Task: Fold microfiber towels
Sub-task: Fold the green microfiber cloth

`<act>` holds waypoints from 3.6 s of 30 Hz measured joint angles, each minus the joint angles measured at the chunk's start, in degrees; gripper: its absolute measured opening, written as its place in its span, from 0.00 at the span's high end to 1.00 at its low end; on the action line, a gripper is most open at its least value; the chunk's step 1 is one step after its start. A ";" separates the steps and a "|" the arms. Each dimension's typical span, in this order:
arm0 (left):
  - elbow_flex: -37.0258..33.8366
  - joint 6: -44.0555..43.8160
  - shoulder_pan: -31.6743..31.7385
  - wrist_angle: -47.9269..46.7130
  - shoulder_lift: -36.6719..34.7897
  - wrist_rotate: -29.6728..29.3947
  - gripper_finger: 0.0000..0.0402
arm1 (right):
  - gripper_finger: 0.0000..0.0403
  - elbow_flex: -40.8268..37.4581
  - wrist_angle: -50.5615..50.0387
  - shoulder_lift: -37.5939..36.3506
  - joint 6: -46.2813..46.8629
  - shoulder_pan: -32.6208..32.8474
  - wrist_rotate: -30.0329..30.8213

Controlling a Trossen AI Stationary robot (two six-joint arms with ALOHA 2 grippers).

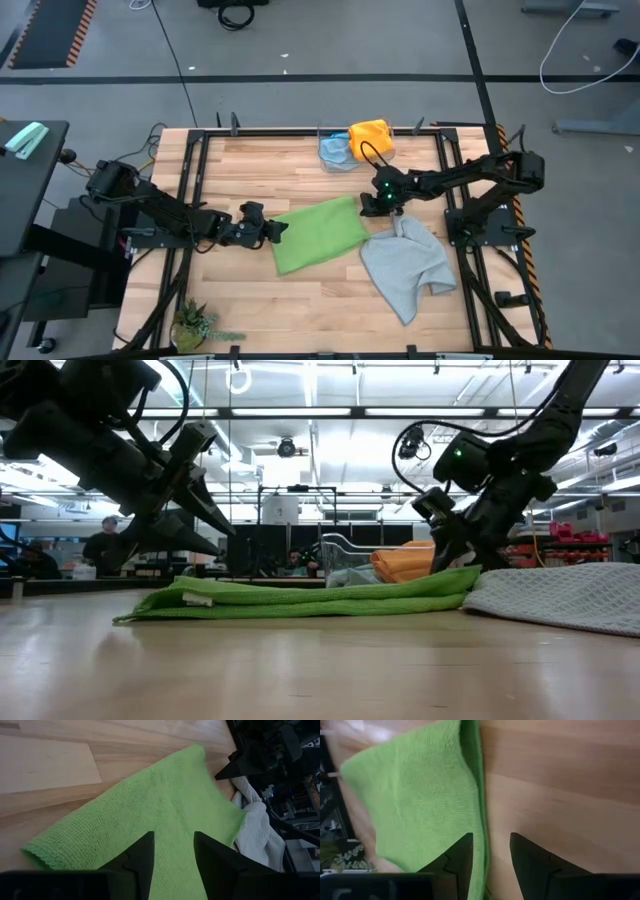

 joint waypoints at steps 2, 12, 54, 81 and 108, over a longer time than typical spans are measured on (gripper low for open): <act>0.00 0.00 -0.17 0.00 0.00 0.01 0.64 | 0.66 0.02 3.54 2.01 0.28 0.87 -0.04; 0.00 0.02 -0.37 0.00 0.00 0.68 0.65 | 0.66 5.03 6.04 10.15 0.27 4.18 -0.14; 0.07 -5.36 -1.01 -9.96 0.02 12.48 0.74 | 0.98 7.54 9.10 8.76 -1.57 15.73 12.94; 4.76 0.71 6.60 -19.92 0.02 18.72 0.96 | 0.99 26.81 -5.53 9.30 -9.92 16.57 17.29; 5.77 2.81 8.85 -34.71 -7.48 24.46 0.96 | 0.99 49.95 -9.42 30.86 -14.41 23.02 12.19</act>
